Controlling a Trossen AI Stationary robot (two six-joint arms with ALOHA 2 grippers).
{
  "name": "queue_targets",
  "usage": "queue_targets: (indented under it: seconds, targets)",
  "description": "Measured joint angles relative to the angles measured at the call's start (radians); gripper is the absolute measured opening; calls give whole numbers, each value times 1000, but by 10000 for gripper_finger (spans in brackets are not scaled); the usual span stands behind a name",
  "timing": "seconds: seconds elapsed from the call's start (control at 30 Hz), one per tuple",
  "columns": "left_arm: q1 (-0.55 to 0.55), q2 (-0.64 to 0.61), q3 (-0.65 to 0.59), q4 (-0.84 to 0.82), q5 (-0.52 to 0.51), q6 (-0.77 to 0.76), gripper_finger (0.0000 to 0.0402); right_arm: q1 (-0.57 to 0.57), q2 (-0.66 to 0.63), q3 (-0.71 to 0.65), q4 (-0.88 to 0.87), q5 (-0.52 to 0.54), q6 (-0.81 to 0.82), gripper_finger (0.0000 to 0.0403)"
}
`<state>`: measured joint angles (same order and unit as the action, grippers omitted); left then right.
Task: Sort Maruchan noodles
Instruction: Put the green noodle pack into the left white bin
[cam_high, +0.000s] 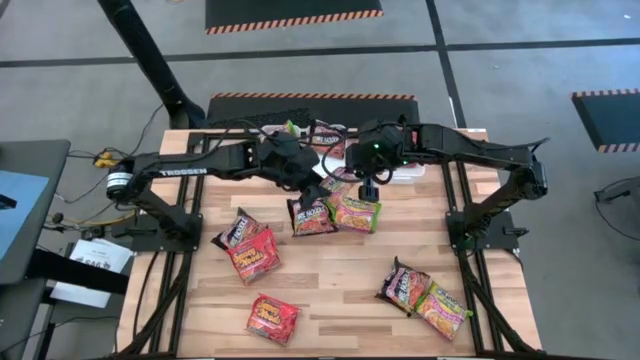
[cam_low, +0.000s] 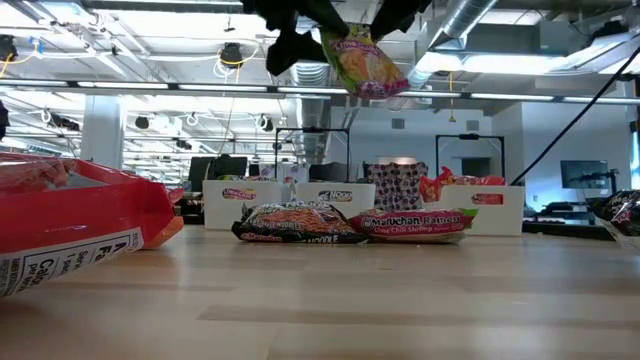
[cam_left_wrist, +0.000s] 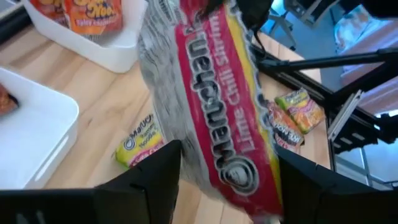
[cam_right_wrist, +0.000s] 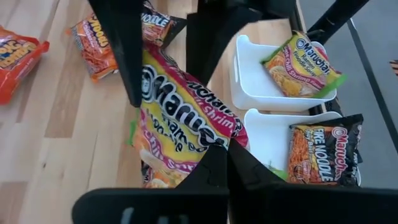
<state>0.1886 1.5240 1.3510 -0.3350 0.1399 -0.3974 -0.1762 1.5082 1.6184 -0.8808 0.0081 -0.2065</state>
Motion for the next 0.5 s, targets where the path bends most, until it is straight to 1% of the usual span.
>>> queue_targets:
  seconds: [0.13,0.23,0.4,0.5]
  targets:
    - [2,16,0,51,2,0,201,10,0,0,-1,-1,15,2]
    - [3,18,-1,42,3,0,189,13,0,0,-3,-1,23,2]
    - [4,17,-1,37,7,12,141,12,2,0,-10,-3,24,4]
    - [4,17,-1,34,14,13,108,12,1,0,-14,-4,24,15]
